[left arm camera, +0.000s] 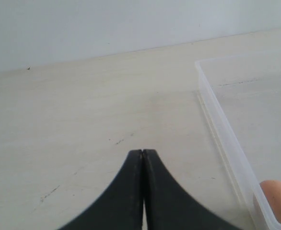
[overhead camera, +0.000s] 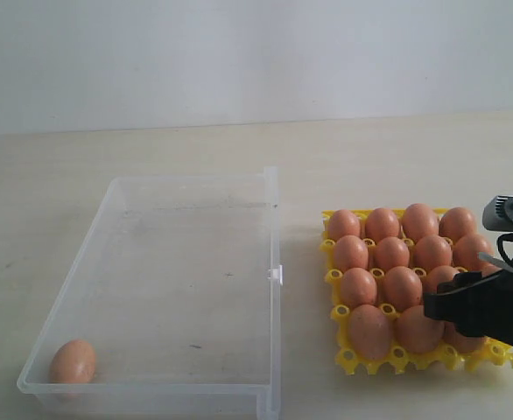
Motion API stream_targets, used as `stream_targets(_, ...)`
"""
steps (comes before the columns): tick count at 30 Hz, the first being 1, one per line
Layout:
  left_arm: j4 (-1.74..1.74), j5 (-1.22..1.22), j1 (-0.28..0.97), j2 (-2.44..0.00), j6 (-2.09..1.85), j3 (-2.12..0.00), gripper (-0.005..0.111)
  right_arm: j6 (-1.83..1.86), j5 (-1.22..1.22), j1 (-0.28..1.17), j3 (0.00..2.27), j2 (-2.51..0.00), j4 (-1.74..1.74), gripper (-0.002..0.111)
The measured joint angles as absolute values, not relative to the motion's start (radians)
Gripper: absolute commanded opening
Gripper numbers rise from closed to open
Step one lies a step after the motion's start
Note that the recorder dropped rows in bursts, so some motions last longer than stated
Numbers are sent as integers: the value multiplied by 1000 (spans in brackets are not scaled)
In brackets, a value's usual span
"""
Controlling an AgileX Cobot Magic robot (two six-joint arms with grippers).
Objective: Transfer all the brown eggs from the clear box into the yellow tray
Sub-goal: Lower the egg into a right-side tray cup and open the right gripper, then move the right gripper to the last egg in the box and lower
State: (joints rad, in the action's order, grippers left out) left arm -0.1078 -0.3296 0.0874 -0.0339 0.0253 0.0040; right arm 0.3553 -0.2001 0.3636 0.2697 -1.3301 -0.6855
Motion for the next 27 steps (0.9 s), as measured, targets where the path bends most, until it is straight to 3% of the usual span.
stream_targets(11, -108, -330, 87, -34, 25, 4, 0, 355, -178, 364, 286, -1320, -686, 51)
stream_targets(17, -108, -330, 87, -34, 25, 4, 0, 382, 91, 368, 448, -1290, -660, 1)
stream_targets(23, -108, -330, 87, -34, 25, 4, 0, 390, 312, 496, 721, -1346, -625, 8)
stream_targets(26, -108, -330, 87, -34, 25, 4, 0, 390, 344, 571, 814, -1415, -642, 18)
stream_targets(27, -108, -330, 87, -34, 25, 4, 0, 390, 349, 596, 838, -1437, -654, 28)
